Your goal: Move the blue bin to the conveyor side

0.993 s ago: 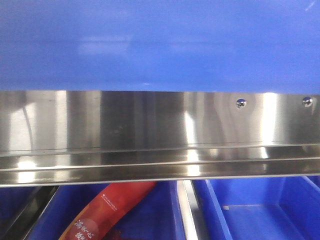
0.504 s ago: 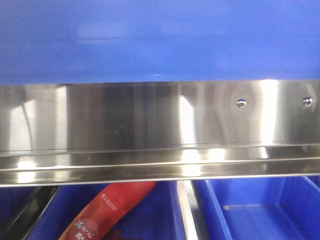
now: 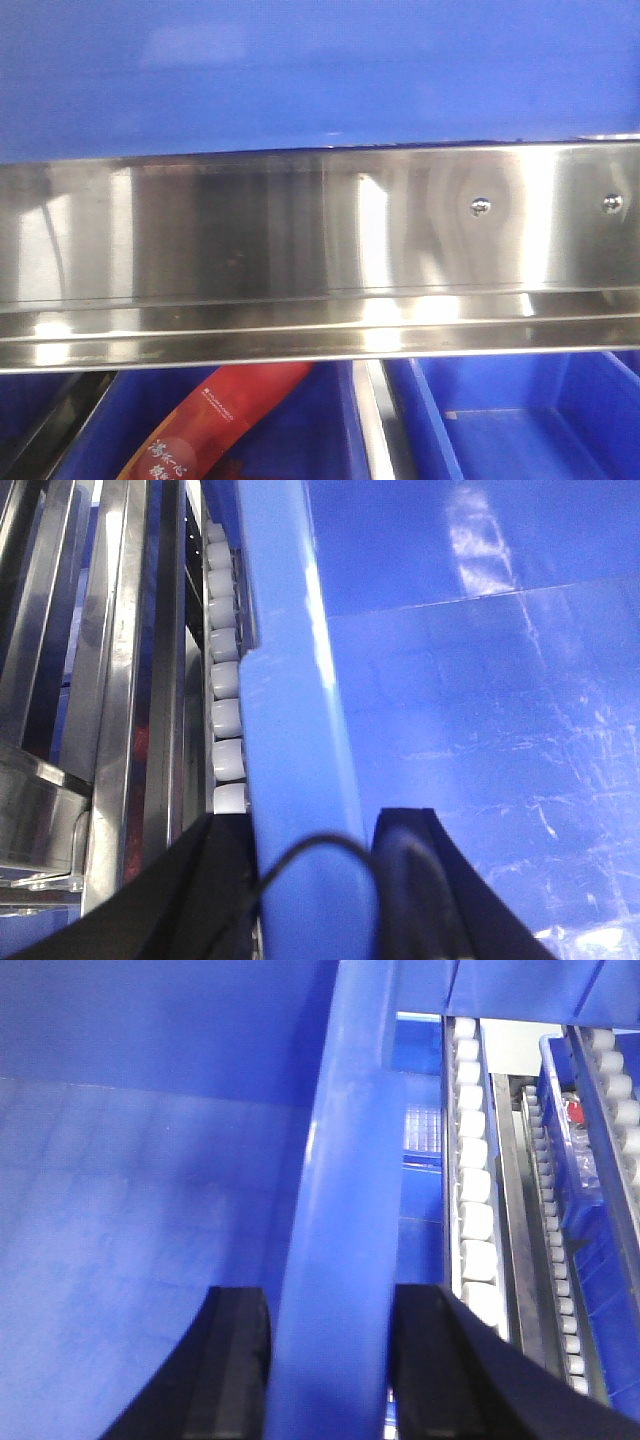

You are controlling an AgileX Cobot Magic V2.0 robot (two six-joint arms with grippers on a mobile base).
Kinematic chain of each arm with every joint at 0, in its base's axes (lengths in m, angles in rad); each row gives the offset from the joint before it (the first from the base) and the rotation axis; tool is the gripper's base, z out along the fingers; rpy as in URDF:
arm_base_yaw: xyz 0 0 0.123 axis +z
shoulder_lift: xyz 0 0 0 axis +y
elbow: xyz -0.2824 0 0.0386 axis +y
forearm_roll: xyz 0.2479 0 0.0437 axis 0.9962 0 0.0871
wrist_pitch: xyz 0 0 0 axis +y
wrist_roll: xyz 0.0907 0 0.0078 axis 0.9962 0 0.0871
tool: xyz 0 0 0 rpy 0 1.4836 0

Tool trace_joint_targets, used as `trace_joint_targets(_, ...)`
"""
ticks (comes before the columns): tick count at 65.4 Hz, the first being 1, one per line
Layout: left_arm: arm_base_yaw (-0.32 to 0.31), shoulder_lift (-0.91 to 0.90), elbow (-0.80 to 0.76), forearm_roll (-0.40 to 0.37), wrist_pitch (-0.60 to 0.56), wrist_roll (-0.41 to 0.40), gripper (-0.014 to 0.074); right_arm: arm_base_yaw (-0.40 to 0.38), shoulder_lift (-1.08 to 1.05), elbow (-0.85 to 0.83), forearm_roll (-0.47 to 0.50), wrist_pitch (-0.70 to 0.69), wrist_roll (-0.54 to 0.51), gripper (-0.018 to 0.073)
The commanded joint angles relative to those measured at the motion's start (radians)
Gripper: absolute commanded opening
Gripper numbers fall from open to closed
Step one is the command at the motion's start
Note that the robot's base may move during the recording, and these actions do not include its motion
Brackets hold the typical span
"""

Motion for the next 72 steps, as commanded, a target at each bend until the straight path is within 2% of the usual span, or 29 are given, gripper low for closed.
trace_joint_targets(1, -0.01, -0.013, -0.012, -0.004, -0.079, 0.017, -0.0009, -0.001, -0.024, -0.012, 0.002, -0.11, -0.02, -0.0078)
trace_joint_targets(72, -0.01, -0.013, -0.012, -0.004, -0.082, 0.017, -0.0009, -0.001, -0.024, -0.012, 0.002, -0.114, -0.02, -0.0078)
